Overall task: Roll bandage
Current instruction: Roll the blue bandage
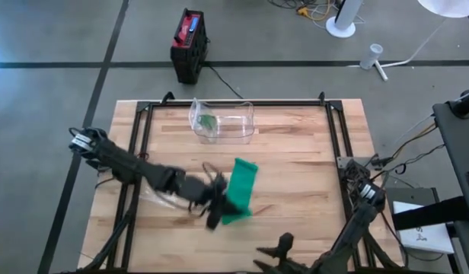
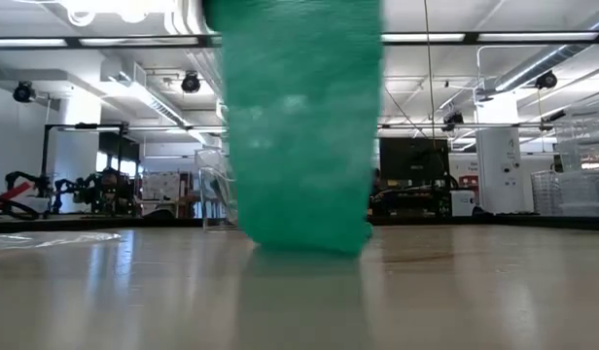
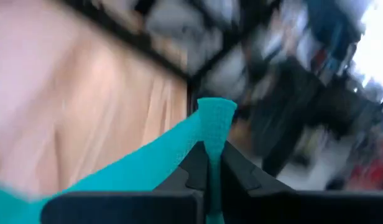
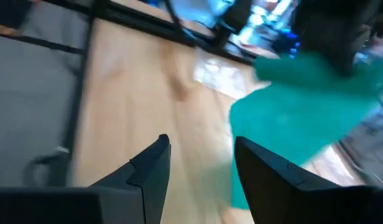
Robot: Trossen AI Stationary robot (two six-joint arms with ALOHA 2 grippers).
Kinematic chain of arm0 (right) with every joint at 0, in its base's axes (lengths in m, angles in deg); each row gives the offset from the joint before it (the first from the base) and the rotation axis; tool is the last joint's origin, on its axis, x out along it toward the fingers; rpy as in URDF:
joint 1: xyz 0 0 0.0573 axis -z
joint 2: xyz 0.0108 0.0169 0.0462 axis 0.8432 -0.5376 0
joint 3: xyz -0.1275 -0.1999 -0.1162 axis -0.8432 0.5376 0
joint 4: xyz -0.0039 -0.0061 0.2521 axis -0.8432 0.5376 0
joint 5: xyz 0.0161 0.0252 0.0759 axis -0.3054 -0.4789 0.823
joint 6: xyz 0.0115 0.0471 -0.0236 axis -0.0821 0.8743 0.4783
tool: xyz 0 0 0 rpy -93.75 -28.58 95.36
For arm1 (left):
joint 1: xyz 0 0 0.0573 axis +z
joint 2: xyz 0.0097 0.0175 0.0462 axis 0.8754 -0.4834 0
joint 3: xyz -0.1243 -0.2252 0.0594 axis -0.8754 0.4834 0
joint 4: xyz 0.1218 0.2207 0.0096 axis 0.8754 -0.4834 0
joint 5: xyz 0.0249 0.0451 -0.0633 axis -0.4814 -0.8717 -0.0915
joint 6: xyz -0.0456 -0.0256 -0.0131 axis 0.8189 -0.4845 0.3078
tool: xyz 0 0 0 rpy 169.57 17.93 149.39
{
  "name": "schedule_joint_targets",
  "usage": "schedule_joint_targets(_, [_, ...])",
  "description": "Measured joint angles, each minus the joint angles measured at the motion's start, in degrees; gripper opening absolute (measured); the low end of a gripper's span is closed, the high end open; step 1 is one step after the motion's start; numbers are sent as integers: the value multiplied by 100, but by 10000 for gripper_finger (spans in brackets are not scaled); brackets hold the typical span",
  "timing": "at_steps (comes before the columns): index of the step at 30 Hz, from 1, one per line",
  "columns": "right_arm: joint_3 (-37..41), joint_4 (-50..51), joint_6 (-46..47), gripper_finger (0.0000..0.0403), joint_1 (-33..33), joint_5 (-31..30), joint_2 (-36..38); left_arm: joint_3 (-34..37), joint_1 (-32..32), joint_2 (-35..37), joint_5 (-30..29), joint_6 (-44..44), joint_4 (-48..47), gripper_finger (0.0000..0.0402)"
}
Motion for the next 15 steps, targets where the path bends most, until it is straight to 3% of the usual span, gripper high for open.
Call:
schedule_joint_targets(5, [788,255,1415,171,-48,-741,190,29,782,5,60,314,1550,6])
schedule_joint_targets(7, [1028,242,1643,171,46,-845,328,27,977,-22,-247,421,2009,6])
schedule_joint_targets(15, [1403,386,1061,171,554,-2077,1790,40,1559,-31,-1903,544,3260,7])
